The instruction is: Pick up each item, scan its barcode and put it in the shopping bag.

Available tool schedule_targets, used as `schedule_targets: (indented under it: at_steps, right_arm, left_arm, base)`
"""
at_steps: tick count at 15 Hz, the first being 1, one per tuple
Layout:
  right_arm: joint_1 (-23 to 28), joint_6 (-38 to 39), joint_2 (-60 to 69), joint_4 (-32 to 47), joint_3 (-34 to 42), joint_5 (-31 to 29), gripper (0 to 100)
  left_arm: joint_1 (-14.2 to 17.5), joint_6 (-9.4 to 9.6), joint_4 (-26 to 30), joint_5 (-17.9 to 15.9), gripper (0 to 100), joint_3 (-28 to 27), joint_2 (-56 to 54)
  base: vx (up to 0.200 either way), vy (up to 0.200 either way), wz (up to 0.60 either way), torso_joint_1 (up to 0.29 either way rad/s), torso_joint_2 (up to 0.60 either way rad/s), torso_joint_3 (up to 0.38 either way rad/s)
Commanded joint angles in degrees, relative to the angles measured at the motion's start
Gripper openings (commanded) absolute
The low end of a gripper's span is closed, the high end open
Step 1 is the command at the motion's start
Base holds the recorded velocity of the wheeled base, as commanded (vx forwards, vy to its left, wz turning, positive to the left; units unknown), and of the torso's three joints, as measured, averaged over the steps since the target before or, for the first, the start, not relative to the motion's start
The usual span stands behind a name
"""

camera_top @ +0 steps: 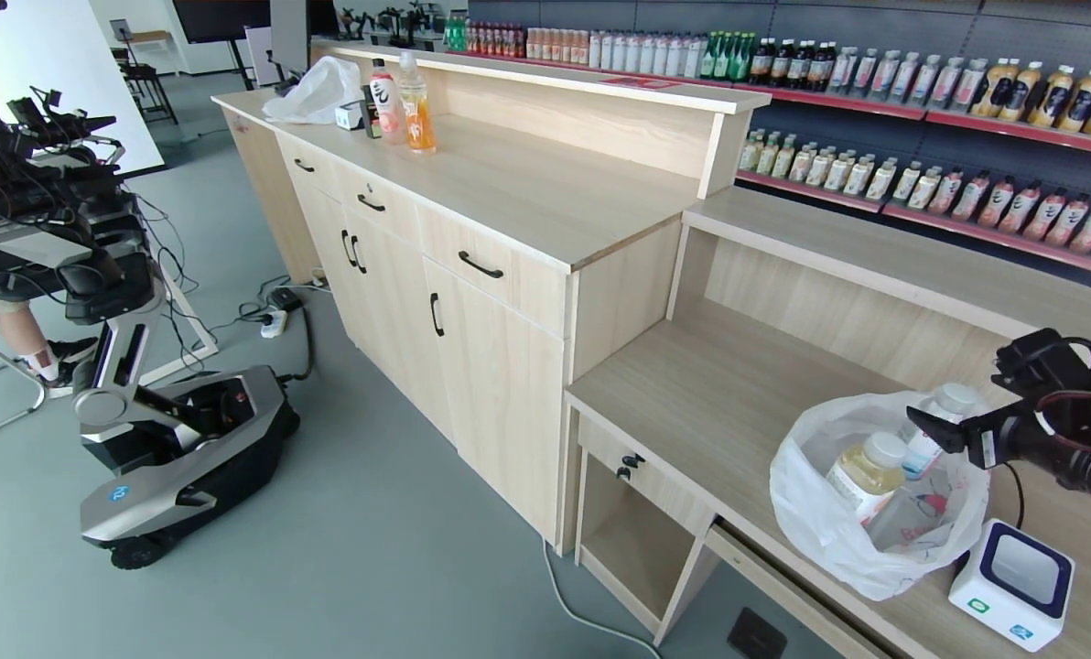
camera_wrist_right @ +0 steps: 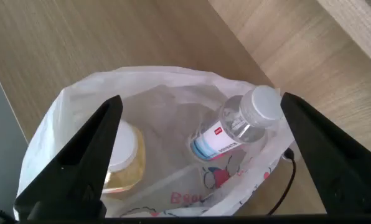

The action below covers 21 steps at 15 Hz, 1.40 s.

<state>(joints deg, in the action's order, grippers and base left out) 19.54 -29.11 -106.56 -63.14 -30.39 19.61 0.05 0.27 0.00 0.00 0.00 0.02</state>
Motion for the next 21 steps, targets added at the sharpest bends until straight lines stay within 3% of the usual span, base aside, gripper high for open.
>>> schedule_targets:
  at_steps: [1, 2, 5, 9, 14, 17, 19, 21]
  right_arm:
    - [3.7, -1.8, 12.0, 2.8, 3.6, 0.1, 100]
    - [3.9, -1.7, 12.9, 3.4, 3.8, 0.1, 100]
    - [6.9, -3.7, 24.1, 15.0, 4.4, -1.2, 100]
    - [14.8, 0.0, 29.7, 18.9, 3.7, -12.8, 100]
    - [35.0, 1.2, 22.4, 29.6, -0.6, -29.2, 100]
    - [37.8, 6.3, 14.3, 26.8, -3.5, -30.4, 100]
    - [37.8, 3.4, 9.8, 23.2, -4.8, -30.2, 100]
    - [37.8, -6.4, 2.3, 17.2, -5.3, -29.4, 100]
  left_arm:
    - [0.0, 0.0, 0.0, 0.0, 100, 0.0, 0.0]
    - [0.0, 0.0, 0.0, 0.0, 100, 0.0, 0.0]
    - [0.0, 0.0, 0.0, 0.0, 100, 0.0, 0.0]
    - [0.0, 0.0, 0.0, 0.0, 100, 0.0, 0.0]
    - [0.0, 0.0, 0.0, 0.0, 100, 0.0, 0.0]
    - [0.0, 0.0, 0.0, 0.0, 100, 0.0, 0.0]
    - [0.0, 0.0, 0.0, 0.0, 100, 0.0, 0.0]
    - [0.0, 0.0, 0.0, 0.0, 100, 0.0, 0.0]
  base:
    - [0.0, 0.0, 0.0, 0.0, 0.0, 0.0]
    - [0.0, 0.0, 0.0, 0.0, 0.0, 0.0]
    - [0.0, 0.0, -0.4, 0.0, 0.0, 0.002]
    - [0.0, 0.0, -0.6, 0.004, 0.0, 0.004]
    - [0.0, 0.0, -0.6, 0.0, 0.0, 0.0]
    - [0.0, 0.0, -0.2, 0.004, 0.0, -0.001]
    - [0.0, 0.0, 0.0, 0.0, 0.0, 0.0]
    - [0.0, 0.0, 0.0, 0.0, 0.0, 0.0]
